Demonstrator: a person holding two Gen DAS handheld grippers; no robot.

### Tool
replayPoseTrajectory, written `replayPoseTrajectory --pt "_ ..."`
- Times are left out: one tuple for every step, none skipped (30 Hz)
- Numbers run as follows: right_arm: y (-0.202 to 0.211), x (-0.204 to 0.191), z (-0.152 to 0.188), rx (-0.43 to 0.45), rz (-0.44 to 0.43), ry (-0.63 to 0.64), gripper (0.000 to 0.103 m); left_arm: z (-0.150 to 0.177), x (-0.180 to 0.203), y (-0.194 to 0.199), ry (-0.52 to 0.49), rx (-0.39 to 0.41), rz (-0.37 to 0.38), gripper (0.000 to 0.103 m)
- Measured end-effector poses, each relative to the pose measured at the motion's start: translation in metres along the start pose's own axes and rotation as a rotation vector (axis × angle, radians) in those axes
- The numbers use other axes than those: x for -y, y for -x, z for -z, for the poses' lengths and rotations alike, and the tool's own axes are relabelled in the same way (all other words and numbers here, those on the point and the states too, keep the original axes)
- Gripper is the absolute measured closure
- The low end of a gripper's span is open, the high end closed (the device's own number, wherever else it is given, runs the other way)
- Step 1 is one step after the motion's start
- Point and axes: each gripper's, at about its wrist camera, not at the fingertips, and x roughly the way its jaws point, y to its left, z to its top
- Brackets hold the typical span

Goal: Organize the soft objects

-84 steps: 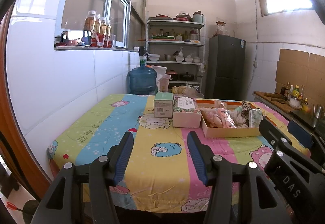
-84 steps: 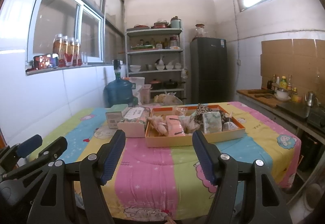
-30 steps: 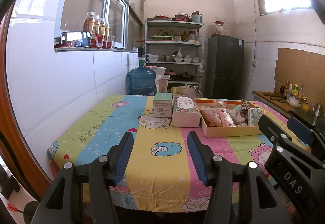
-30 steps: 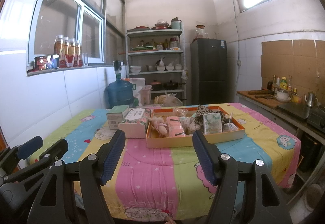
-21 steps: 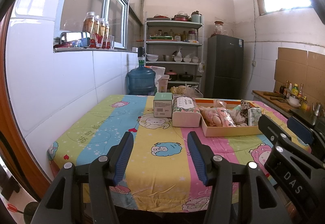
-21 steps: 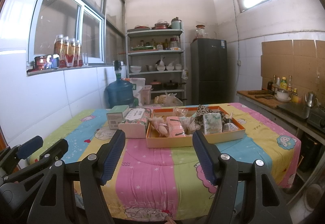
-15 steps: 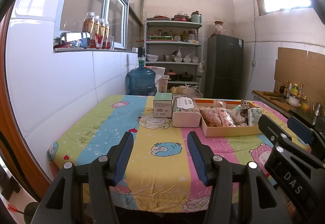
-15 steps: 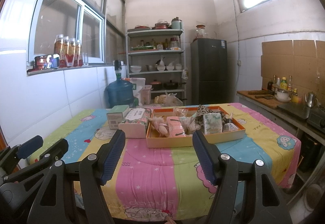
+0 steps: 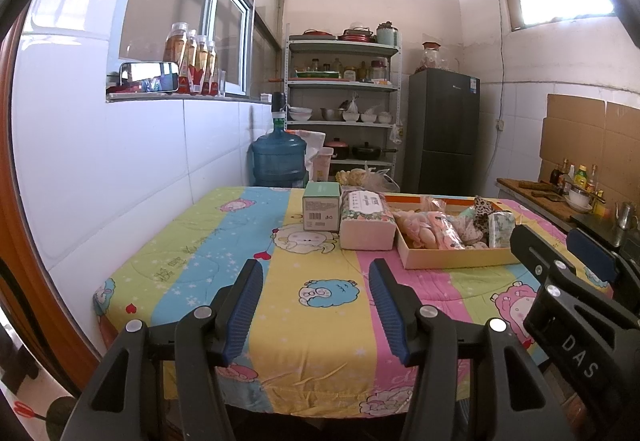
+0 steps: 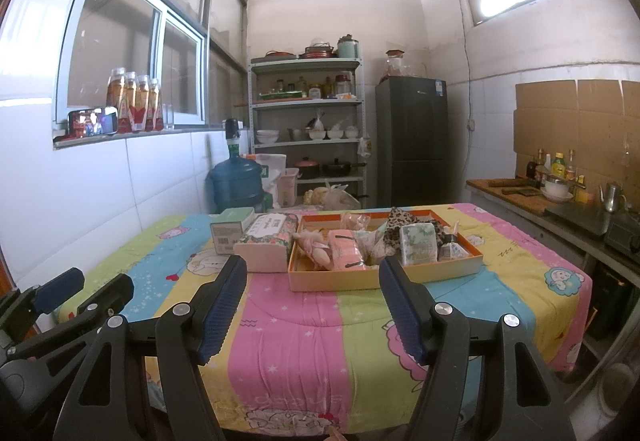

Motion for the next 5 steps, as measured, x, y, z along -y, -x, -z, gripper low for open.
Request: replayPoseTrajectory --pt "0.0004 -0.0001 0.0004 0.0 0.0 0.0 0.032 0.0006 0.0003 0.001 -0.002 0.005 -0.002 0.048" --pt "0.0001 0.0 0.0001 -0.001 -0.001 0.0 0.032 0.0004 -0.0004 0.0013 -0.004 0.008 -0.002 0.048" --pt "0.0004 -0.0003 0.0004 0.0 -0.001 0.0 0.032 0.0004 -0.0011 0.0015 -0.005 0.01 -0.003 0.046" --pt "0.0004 -0.0003 0.0004 -0.001 -0.001 0.0 0.032 0.0004 -0.0016 0.0017 -0.003 0.01 -0.002 0.043" --pt "0.0001 0.0 0.0002 -0.001 -0.001 0.0 0.032 0.0004 -0.0026 0.0017 0.001 0.01 -0.002 0.041"
